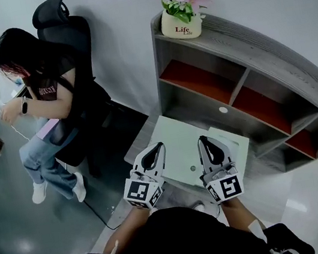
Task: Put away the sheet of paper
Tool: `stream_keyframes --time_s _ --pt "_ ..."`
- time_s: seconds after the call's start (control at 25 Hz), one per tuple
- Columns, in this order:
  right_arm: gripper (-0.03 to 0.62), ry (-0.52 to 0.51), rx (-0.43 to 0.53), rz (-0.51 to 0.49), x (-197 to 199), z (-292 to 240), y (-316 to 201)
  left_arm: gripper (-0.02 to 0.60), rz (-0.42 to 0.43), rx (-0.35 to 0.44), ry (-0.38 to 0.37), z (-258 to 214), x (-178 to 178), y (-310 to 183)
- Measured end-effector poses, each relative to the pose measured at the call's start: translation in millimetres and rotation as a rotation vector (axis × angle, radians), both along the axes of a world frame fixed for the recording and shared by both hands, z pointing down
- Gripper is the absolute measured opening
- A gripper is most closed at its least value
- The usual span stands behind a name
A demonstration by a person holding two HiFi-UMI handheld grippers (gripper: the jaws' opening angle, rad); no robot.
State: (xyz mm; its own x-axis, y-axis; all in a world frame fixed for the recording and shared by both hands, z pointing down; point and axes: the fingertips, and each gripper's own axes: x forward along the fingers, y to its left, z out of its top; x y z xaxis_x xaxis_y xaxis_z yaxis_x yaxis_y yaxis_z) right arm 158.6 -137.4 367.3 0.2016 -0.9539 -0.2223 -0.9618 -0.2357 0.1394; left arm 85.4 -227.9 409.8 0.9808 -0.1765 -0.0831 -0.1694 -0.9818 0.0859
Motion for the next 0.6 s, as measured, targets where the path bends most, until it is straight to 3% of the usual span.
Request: stream_keyframes --time_s 0.6 --pt "0.022 0.027 -0.025 0.006 0.1 -0.1 4.4 0.008 0.002 0.011 -0.009 -0.7 7.5 7.7"
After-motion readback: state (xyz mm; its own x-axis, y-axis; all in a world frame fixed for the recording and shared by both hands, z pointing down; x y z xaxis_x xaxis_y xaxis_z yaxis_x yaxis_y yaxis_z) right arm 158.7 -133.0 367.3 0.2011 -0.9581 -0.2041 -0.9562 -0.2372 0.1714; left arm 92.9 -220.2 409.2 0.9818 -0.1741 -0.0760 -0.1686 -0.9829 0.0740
